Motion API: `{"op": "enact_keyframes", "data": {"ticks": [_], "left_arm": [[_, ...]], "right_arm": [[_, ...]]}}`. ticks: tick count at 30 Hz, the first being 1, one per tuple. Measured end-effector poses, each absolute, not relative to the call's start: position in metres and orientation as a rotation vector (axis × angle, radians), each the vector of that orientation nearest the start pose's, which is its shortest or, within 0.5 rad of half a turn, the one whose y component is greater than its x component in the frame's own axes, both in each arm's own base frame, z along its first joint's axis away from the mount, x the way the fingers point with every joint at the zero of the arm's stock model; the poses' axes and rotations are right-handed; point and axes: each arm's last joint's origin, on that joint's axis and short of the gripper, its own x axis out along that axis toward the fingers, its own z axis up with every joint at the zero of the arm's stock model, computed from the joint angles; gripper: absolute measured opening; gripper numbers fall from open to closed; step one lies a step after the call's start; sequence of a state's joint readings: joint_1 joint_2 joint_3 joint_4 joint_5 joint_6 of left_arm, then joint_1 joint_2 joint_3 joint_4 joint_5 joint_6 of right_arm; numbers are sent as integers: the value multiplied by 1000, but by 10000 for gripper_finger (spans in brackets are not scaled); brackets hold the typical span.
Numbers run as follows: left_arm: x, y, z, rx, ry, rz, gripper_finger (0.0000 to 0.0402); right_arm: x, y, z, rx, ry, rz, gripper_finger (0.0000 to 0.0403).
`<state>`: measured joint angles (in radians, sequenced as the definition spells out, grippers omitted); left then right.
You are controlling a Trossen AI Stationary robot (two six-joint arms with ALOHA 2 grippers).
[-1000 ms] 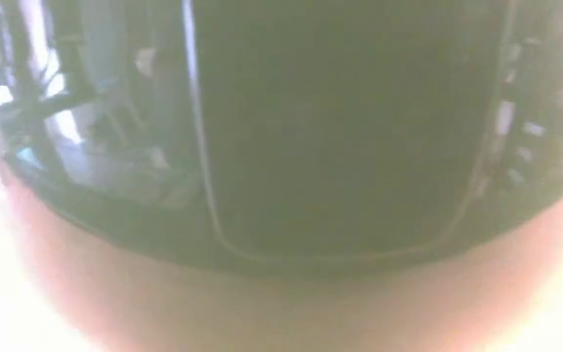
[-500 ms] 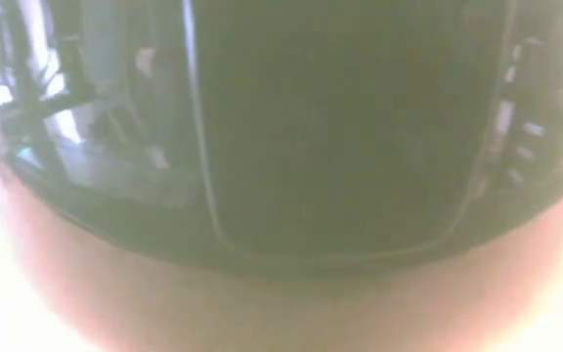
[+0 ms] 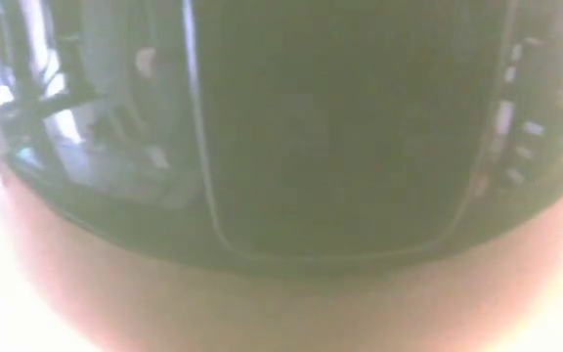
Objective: Pick & Place Mini bowls
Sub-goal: Stack the blue bowl on top of the blue bowls on the shelf
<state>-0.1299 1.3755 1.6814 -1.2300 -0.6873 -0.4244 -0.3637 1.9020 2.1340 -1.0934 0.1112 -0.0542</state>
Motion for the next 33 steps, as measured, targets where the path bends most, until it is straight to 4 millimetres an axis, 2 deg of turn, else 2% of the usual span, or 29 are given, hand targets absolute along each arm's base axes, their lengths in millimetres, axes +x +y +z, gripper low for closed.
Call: {"op": "enact_keyframes", "data": {"ticks": [9,15,21,33], "left_arm": [[239,-10,423,1,691,754,53],[239,-10,423,-29,673,766,53],[238,-9,424,-14,657,799,53],[238,-9,424,-12,655,802,53]], "right_arm": [[398,-186,372,-11,927,-367,8],[403,-207,345,28,1003,-345,8],[405,-216,330,22,1054,-333,8],[405,-221,318,-9,1096,-306,8]]}}
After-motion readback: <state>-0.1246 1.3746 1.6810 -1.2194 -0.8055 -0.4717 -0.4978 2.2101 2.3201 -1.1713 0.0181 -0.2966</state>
